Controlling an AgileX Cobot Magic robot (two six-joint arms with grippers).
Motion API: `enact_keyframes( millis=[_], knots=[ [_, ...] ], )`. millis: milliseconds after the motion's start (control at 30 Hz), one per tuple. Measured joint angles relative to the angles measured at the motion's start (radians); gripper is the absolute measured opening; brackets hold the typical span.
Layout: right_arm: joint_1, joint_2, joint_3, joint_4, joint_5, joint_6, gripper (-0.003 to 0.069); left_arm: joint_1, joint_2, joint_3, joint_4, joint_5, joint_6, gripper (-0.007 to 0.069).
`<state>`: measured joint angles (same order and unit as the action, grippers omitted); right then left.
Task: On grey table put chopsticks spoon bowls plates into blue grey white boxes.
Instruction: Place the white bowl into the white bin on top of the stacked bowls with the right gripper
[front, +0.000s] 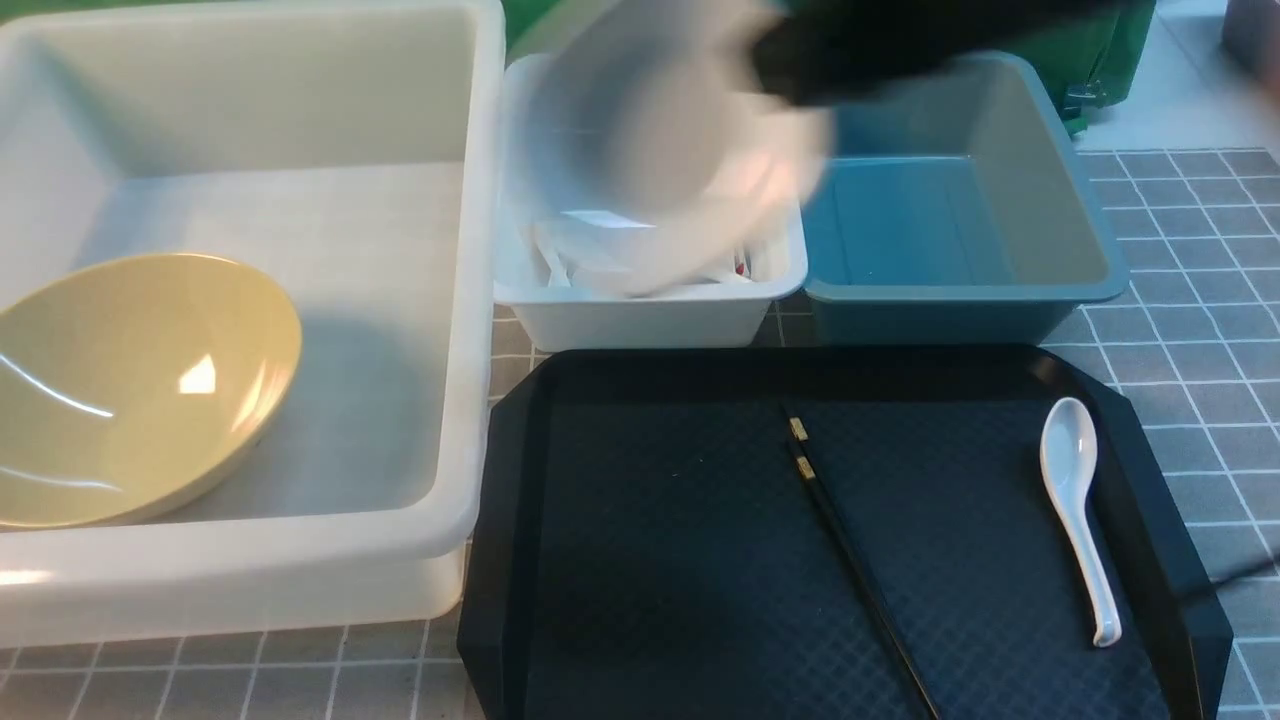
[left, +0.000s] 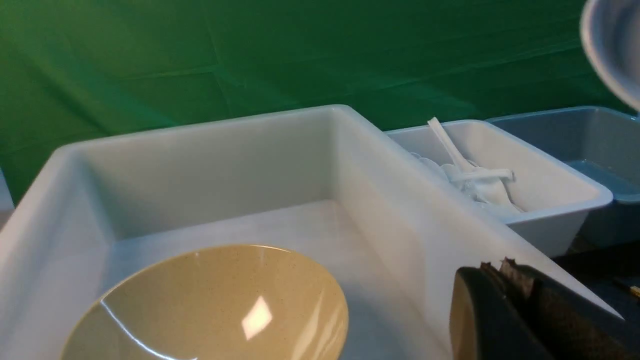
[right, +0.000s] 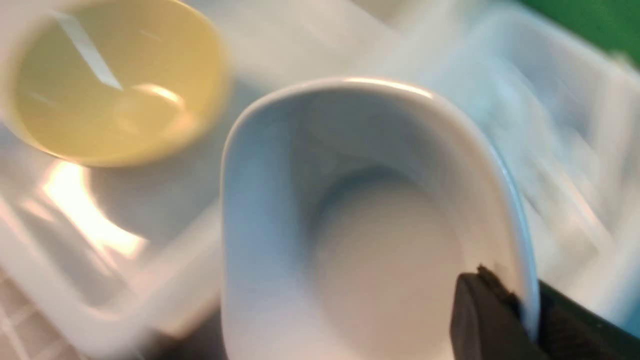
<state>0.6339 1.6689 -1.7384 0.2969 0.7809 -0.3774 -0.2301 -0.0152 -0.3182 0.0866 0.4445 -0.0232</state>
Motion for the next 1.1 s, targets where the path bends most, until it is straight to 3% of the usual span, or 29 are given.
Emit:
enact_keyframes(
  millis=[33,133,433,933,1100],
  knots=[
    [0.000,0.000,-0.012,0.001,0.000,0.000,0.0067,0.000,0.000,0.001,0.000,-0.001,0.000,-0.0005],
    [0.122,0.245,-0.247,-0.030,0.017,-0.041,0.0067,0.000,0.000,0.005,0.003,-0.006,0.000,-0.0005],
    [0.243,0.674,-0.715,-0.320,0.245,0.046,0.0067,0.000,0.000,0.005,0.005,-0.006,-0.008,-0.0005],
    [0.282,0.751,-0.723,-0.366,0.259,0.140,0.0087,0.000,0.000,0.005,0.026,-0.006,-0.008,-0.0006],
    [0.281,0.752,-0.709,-0.369,0.252,0.188,0.0243,0.000,0.000,0.005,0.026,-0.006,-0.011,-0.0006]
  ],
)
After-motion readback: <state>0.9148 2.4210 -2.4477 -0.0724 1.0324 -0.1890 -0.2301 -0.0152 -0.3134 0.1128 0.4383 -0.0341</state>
